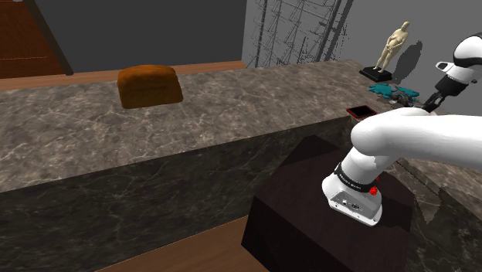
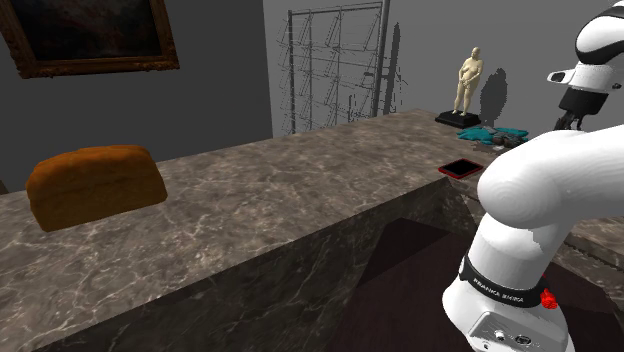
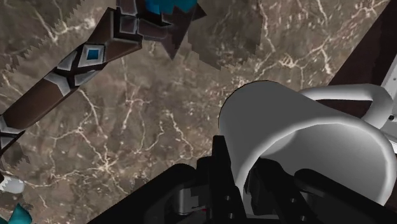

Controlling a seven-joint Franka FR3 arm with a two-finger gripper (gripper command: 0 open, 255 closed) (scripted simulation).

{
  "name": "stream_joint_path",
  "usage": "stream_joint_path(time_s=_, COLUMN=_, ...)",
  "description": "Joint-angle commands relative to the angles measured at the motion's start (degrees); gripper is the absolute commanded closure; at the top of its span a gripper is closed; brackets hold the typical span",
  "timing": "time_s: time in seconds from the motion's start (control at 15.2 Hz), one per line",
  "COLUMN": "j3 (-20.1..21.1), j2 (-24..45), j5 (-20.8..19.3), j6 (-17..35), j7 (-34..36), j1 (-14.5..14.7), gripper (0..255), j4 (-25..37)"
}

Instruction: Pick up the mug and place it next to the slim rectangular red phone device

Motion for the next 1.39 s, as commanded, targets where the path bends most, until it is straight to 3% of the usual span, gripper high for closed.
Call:
stream_joint_path(time_s=0.0, j3=-1.4, j2=0.2, j5=-0.9, j6=1.3, j7=0.3, j1=0.5, gripper=255, j4=-0.6)
stream_joint_path(time_s=0.4, j3=-5.5, j2=0.3, j5=-3.9, j6=4.8, j7=0.9, j1=1.2, gripper=255, j4=-2.7)
stream_joint_path(time_s=0.92, j3=-5.5, j2=0.3, j5=-3.9, j6=4.8, j7=0.9, j1=1.2, gripper=255, j4=-2.7)
stream_joint_path(time_s=0.99, j3=-5.5, j2=0.3, j5=-3.9, j6=4.8, j7=0.9, j1=1.2, gripper=0, j4=-2.7)
stream_joint_path(time_s=1.32, j3=-5.5, j2=0.3, j5=-3.9, j6=4.8, j7=0.9, j1=1.2, gripper=0, j4=-2.7)
